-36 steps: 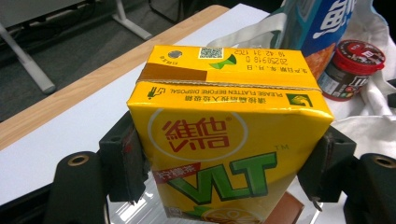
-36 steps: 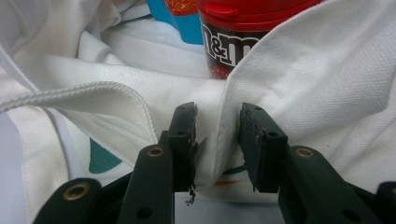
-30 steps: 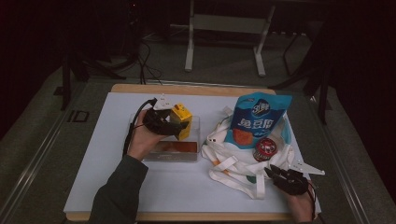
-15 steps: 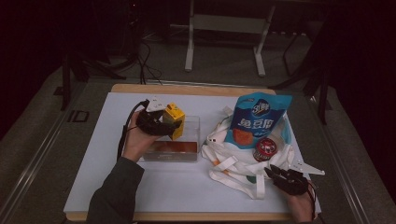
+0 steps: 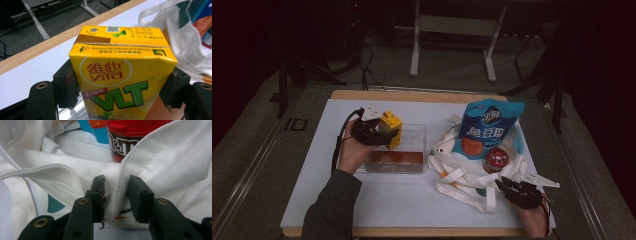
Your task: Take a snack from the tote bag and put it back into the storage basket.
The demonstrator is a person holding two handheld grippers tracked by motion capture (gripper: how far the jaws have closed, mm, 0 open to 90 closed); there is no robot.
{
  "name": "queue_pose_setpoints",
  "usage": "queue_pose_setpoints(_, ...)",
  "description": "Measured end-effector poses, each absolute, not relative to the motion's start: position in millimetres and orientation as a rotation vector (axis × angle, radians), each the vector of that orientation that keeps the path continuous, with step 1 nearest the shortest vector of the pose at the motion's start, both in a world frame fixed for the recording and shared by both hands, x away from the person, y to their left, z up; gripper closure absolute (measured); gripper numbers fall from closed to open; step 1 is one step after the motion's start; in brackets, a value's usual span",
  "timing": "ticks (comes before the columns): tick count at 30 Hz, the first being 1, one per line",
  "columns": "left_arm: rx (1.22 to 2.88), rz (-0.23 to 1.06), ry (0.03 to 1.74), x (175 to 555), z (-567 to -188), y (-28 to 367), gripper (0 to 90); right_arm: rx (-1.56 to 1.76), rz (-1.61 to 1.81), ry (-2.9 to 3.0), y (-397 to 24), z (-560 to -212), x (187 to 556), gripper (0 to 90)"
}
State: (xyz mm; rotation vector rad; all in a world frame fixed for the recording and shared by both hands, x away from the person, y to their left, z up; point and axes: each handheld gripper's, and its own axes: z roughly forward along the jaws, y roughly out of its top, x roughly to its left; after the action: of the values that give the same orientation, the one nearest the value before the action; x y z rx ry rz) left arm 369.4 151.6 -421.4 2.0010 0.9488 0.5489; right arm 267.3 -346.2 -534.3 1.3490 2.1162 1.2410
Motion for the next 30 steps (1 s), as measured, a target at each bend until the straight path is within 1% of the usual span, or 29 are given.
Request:
queue_pose_setpoints(18,1.957,0.592,1.066,373.8,-434.4,176.7,28.6,1.349,1.24,2.116,-346.1,-534.3,267.3,66.4)
queue_pose_setpoints(30,1.976,0.599,1.115,375.7,-449.8,183.3,28.6,1.348,1.238,2.116,-346.0,-534.3,267.1,66.4)
